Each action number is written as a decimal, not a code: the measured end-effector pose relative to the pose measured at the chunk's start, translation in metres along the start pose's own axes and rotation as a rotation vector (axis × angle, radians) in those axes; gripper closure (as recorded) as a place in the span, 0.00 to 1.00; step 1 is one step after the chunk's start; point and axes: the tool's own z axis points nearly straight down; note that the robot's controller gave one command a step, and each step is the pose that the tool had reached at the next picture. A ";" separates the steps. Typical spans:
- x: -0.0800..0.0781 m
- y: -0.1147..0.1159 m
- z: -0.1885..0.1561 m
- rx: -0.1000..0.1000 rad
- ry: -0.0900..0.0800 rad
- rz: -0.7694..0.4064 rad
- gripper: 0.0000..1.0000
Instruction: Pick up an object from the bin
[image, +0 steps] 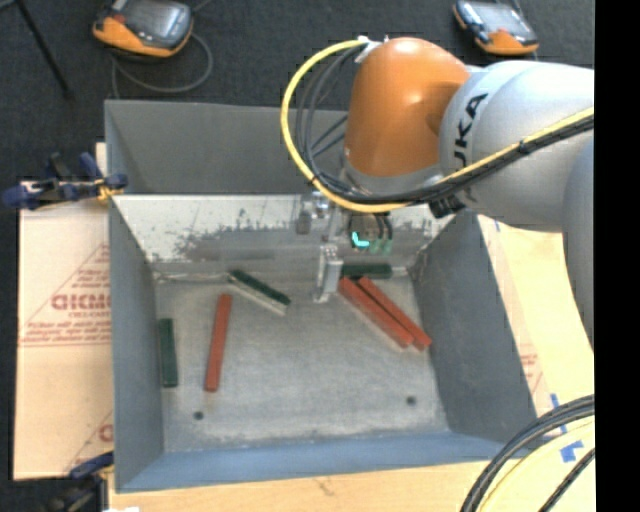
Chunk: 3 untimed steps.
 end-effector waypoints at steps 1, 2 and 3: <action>-0.009 0.020 0.160 0.000 0.006 0.083 0.00; 0.001 0.050 0.124 -0.003 -0.007 0.168 0.00; -0.016 0.032 0.125 -0.002 -0.008 0.233 0.00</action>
Offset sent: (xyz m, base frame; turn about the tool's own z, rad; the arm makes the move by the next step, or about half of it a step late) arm 0.0103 0.0205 -0.1560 0.0865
